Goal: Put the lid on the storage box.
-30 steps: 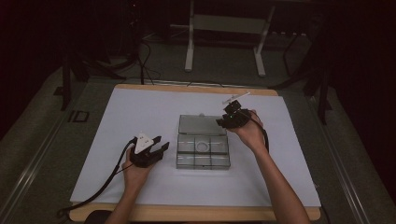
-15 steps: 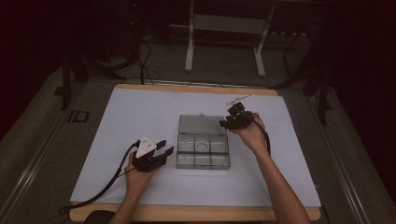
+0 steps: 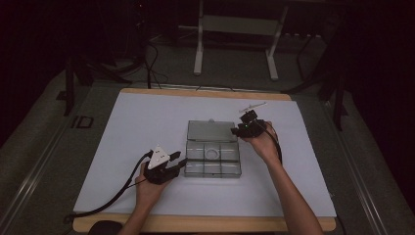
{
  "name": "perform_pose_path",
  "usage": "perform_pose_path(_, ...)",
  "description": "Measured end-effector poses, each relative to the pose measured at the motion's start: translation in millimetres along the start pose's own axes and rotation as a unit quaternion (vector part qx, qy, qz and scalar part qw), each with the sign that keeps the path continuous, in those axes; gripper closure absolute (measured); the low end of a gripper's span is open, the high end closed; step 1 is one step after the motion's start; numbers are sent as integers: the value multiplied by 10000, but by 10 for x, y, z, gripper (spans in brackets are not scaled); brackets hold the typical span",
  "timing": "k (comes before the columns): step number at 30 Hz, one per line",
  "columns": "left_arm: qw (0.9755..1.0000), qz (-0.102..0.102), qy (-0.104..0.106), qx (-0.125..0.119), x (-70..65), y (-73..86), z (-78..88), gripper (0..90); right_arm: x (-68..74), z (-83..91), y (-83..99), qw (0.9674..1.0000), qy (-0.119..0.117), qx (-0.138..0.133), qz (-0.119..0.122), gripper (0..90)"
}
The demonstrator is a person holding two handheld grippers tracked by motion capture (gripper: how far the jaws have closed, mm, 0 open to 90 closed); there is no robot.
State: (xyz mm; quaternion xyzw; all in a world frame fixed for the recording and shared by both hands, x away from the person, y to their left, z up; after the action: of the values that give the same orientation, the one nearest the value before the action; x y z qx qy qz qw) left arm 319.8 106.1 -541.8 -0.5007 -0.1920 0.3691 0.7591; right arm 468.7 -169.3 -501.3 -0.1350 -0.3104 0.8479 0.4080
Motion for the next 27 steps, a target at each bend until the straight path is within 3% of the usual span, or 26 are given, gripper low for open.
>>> perform_pose_path(13, 9998, -130, -33, 170, -44, 32, -49, 634, -38, -86, 82, 9990, -200, -58, -395, 579)
perform_pose_path(27, 9996, -163, 14, 247, -72, 46, -86, 641, -41, -154, 125, 9978, -324, -33, -571, 550)
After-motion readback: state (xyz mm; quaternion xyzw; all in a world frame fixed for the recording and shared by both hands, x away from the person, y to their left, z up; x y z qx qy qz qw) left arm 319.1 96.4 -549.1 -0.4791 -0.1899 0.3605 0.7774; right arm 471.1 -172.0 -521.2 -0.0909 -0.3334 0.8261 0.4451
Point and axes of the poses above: each handheld gripper's, and its own axes: z roughly backward along the jaws, y roughly out of its underside, x roughly to its left, the point moved 4 cm from there along -z, roughly forward along the jaws, and after that the axes turned 1 degree about z, right-handed, at the moved point
